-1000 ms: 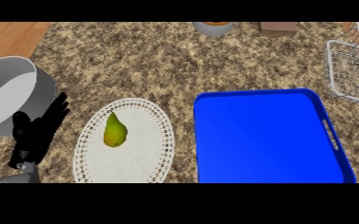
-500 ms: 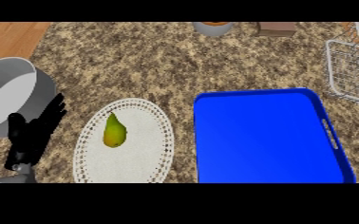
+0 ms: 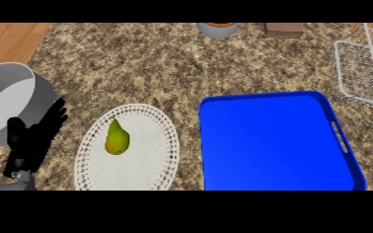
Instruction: Pick the sweet potato from the tray and place it in the tiered basket
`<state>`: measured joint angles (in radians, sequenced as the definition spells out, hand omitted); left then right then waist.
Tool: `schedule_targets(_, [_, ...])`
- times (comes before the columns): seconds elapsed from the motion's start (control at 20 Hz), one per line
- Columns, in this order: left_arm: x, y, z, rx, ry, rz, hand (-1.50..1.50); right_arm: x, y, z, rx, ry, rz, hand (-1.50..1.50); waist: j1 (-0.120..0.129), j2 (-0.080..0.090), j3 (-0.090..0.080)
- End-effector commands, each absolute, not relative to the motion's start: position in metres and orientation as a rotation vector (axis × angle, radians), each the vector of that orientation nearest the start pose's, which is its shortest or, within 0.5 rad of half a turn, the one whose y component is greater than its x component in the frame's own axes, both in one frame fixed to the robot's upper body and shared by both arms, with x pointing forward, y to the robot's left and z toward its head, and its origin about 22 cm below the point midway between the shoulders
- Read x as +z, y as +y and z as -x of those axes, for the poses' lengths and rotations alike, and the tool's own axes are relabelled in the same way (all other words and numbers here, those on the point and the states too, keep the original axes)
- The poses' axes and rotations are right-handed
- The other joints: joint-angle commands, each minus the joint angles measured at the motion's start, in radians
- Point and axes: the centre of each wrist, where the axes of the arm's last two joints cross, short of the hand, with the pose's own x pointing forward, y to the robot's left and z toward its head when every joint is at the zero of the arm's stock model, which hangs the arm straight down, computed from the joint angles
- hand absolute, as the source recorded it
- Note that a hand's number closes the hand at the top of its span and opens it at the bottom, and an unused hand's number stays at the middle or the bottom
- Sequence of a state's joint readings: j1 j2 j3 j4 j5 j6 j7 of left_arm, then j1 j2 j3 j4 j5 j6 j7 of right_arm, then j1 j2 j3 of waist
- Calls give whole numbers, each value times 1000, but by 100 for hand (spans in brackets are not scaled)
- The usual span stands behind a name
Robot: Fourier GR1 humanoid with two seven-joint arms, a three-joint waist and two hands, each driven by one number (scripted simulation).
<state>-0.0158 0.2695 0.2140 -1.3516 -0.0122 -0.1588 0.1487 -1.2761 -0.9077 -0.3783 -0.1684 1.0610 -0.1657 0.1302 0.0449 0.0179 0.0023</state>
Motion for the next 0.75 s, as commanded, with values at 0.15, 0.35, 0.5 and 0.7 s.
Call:
schedule_targets(0.15, [-18,354,-230,-80,-1213,-264,0,318,-509,-362,-17,-1120,1265,-150,-22,-10,-1])
schedule_targets(0.35, [-21,357,-222,-52,-1189,-273,0,315,-548,-325,-205,-1306,1107,-150,-49,-18,2])
schedule_targets(0.5, [-17,369,-213,-43,-1178,-285,0,302,-578,-292,-282,-1400,1065,-150,-64,-24,2])
schedule_targets(0.7, [-19,367,-202,-57,-1193,-292,0,268,-603,-259,-245,-1446,956,-150,-57,-22,0])
